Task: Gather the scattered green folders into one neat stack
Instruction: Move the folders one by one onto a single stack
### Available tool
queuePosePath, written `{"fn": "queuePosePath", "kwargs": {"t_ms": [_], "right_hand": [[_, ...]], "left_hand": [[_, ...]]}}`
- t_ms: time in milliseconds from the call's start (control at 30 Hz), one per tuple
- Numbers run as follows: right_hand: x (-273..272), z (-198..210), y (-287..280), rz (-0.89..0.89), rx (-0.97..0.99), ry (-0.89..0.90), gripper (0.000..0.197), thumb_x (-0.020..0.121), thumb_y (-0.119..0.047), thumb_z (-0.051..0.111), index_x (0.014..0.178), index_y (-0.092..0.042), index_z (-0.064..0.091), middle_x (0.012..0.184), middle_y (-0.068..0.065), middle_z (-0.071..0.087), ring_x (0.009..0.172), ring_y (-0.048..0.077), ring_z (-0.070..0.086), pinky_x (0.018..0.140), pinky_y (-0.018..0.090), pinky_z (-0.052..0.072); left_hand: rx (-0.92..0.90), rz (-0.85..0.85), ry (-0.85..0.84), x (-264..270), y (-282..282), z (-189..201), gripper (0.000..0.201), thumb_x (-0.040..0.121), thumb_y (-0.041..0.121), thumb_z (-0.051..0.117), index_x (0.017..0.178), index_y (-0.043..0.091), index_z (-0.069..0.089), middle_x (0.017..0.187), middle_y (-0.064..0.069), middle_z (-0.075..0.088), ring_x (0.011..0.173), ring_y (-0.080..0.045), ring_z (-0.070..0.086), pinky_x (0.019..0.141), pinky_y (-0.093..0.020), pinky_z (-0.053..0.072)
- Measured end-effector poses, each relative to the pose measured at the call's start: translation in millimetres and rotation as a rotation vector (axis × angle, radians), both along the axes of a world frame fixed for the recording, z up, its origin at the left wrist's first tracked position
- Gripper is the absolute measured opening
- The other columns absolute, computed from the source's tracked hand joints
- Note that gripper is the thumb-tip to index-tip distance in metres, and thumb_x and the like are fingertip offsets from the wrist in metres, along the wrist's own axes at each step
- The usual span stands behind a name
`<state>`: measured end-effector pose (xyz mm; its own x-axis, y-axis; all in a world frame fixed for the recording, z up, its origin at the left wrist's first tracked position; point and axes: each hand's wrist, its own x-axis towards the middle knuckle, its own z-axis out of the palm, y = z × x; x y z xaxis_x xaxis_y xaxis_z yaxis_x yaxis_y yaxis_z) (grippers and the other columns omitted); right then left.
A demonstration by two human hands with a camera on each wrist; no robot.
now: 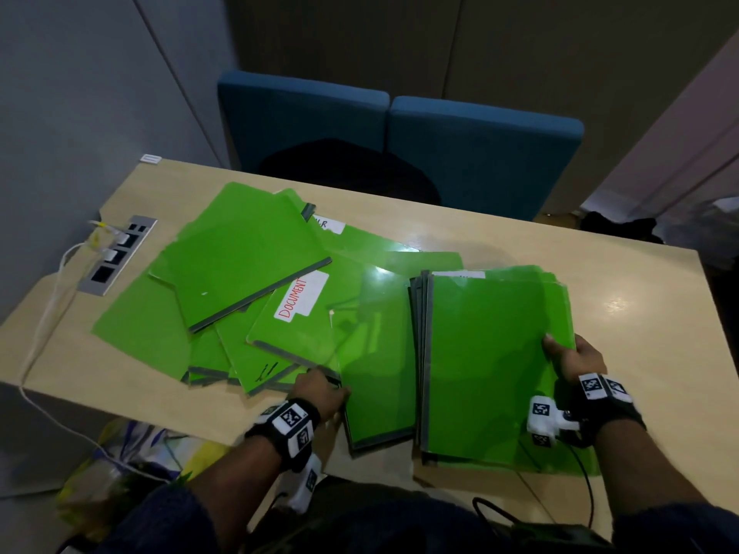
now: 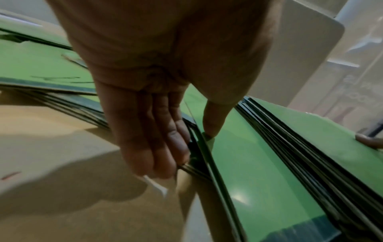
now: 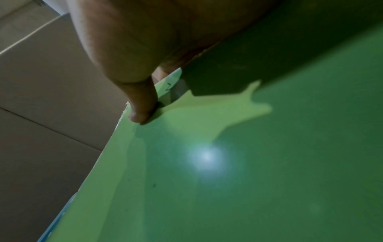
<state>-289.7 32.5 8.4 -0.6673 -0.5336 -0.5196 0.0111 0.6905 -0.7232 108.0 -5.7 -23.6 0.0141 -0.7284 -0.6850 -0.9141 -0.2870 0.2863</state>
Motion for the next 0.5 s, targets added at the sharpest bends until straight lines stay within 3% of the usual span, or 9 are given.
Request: {"fn": "queuePosePath", "kwargs": {"t_ms": [100,233,333,433,500], "right_hand": [[0.0,-2.0,4.5,0.021,0.025,0.015,0.037,0.092,-0.034,0.067,0.122,-0.013,0.063,0.097,0.021,0.068,0.064,0.029,0.056,0.055,0.034,0.045],[-1.3,-5.5,11.9,0.015,0.027,-0.008,0.040,0.093,-0.034,0.066,0.124,-0.009,0.061,0.098,0.021,0.066,0.061,0.025,0.053,0.052,0.031,0.040],[-4.5,-5.0,17.9,-0.006,0.051,-0.029,0.042,0.094,-0.033,0.064,0.124,-0.004,0.058,0.087,0.013,0.062,0.064,0.026,0.052,0.053,0.030,0.040],[-10.3,-2.3,24.3,0.001,0.089,-0.034,0.044,0.095,-0.034,0.063,0.124,-0.002,0.057,0.089,0.013,0.061,0.066,0.027,0.053,0.054,0.032,0.040],[-14.7,0.1,26.4,0.034,0.104,-0.022,0.048,0.094,-0.037,0.063,0.124,-0.001,0.057,0.100,0.017,0.062,0.069,0.029,0.055,0.058,0.033,0.042]], "left_hand": [[0.062,-0.026,0.076,1.2,2.3,0.0,0.055,0.086,0.056,0.059,0.074,0.004,0.073,0.069,-0.010,0.072,0.064,-0.024,0.070,0.067,-0.032,0.059],[0.087,0.033,0.208,2.6,17.3,-0.1,0.049,0.081,0.057,0.065,0.058,0.015,0.064,0.057,-0.003,0.067,0.051,-0.015,0.059,0.065,-0.035,0.055],[0.061,0.143,0.420,-2.0,35.8,4.7,0.024,0.083,0.037,0.072,0.085,0.024,0.053,0.073,0.004,0.063,0.064,-0.009,0.060,0.058,-0.026,0.049],[0.106,0.178,0.597,-4.0,50.2,7.3,0.038,0.085,0.021,0.072,0.110,0.028,0.044,0.106,0.003,0.064,0.097,-0.016,0.064,0.079,-0.036,0.058],[0.120,0.195,0.625,6.0,53.0,9.4,0.042,0.086,0.020,0.070,0.116,0.026,0.041,0.112,0.002,0.063,0.100,-0.017,0.064,0.080,-0.037,0.058]]}}
